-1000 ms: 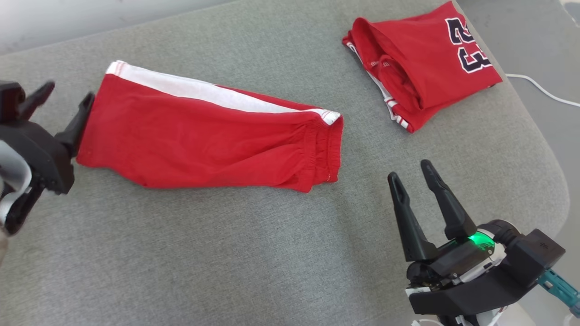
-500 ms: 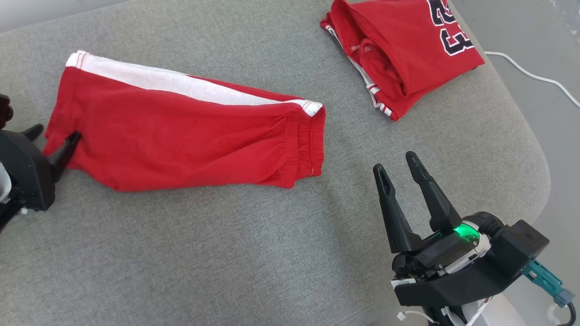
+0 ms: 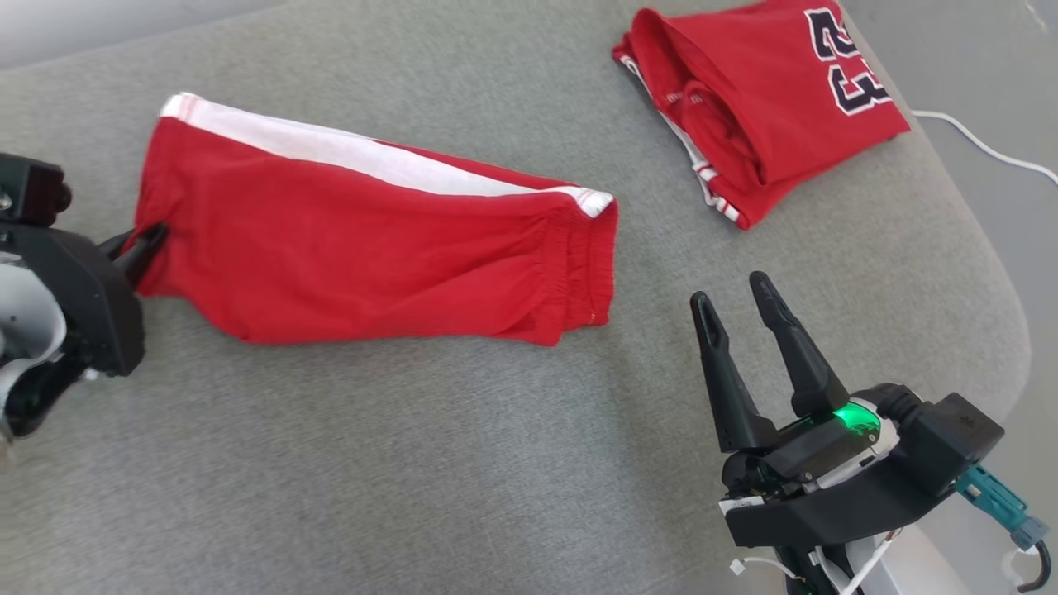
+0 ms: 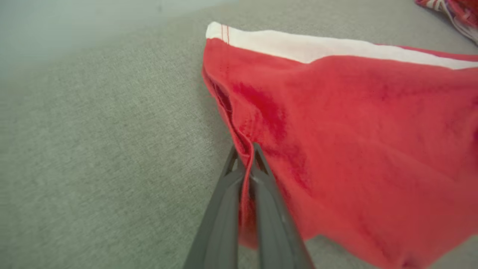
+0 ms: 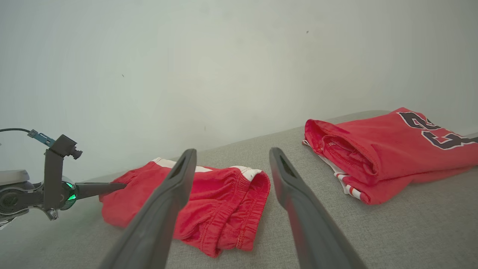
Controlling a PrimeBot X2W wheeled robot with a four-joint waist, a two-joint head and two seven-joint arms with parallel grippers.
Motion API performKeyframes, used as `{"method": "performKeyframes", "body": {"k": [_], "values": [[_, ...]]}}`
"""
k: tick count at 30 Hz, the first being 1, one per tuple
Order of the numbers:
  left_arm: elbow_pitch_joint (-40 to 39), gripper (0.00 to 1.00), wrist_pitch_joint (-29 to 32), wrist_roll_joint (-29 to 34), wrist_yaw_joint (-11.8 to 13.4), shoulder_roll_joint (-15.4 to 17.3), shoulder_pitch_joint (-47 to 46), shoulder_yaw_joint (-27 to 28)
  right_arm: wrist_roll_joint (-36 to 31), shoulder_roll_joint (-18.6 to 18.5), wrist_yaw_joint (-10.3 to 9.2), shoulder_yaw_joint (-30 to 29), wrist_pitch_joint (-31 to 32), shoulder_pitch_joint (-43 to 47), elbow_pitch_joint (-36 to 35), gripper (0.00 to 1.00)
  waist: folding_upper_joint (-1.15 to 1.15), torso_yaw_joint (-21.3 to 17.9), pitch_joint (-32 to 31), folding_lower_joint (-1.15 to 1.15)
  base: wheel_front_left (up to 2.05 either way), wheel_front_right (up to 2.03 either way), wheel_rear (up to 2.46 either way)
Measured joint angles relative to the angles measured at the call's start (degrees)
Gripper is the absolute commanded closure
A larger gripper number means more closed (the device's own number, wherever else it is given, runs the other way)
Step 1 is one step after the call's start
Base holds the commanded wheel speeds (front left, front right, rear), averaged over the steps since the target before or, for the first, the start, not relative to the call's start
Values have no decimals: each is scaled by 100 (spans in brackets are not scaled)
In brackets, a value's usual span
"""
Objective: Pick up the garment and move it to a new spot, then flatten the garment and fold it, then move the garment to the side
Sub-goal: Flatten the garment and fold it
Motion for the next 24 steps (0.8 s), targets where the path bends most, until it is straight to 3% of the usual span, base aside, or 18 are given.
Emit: {"method": "performKeyframes", "body": {"k": [6, 12, 24], "values": [[-311, 100, -371, -113, 0, -38, 186, -84, -2, 2, 0, -136, -1, 223, 91, 0, 0, 258, -262, 0, 0, 0, 0], [-725, 100, -579, -291, 5, 121, 680, -144, -37, -23, 0, -381, -1, 589, 169, 0, 0, 597, -573, -1, 0, 0, 0], [-1806, 100, -1260, -712, 595, 272, 2278, -246, -238, -4, 0, -597, -1, 1053, 45, 0, 0, 1255, -1016, -1, 0, 0, 0]]}}
